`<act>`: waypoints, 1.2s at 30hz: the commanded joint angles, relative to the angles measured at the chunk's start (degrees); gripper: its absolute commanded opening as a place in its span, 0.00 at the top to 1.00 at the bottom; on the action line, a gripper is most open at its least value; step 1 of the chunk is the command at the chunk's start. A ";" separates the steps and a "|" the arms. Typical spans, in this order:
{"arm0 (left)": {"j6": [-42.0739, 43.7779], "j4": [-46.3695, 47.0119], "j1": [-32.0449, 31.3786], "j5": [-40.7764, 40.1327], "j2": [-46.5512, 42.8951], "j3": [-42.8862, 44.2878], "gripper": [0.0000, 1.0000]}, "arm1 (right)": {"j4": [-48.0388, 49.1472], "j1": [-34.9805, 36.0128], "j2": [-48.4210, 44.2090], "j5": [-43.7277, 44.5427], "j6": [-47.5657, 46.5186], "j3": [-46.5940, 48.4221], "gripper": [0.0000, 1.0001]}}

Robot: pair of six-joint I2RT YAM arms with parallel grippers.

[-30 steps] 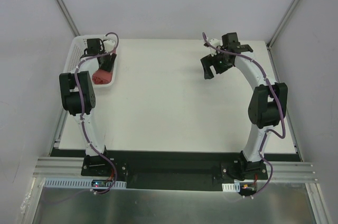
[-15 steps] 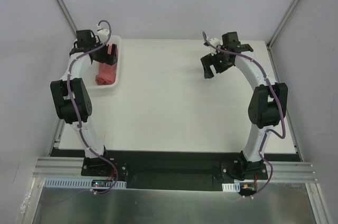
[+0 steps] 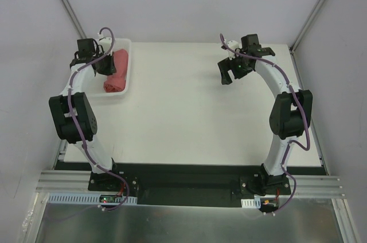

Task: Roll the t-shirts
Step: Reset both arms

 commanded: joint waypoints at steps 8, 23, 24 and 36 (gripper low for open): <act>1.60 -1.58 -0.08 0.14 1.41 -4.11 1.00 | -0.75 0.38 -0.70 -0.74 -0.20 1.48 0.04; 0.80 -2.02 -1.40 7.51 2.21 -1.39 1.00 | -0.23 1.17 -0.44 -0.21 -0.64 1.04 0.04; 0.98 -2.02 -1.23 8.40 1.33 -0.95 1.00 | -0.23 1.17 -0.44 -0.30 -0.73 1.04 0.04; 2.13 -4.04 0.44 -3.72 -2.54 -2.70 1.00 | -0.23 1.17 -0.17 -1.00 -0.64 1.30 0.04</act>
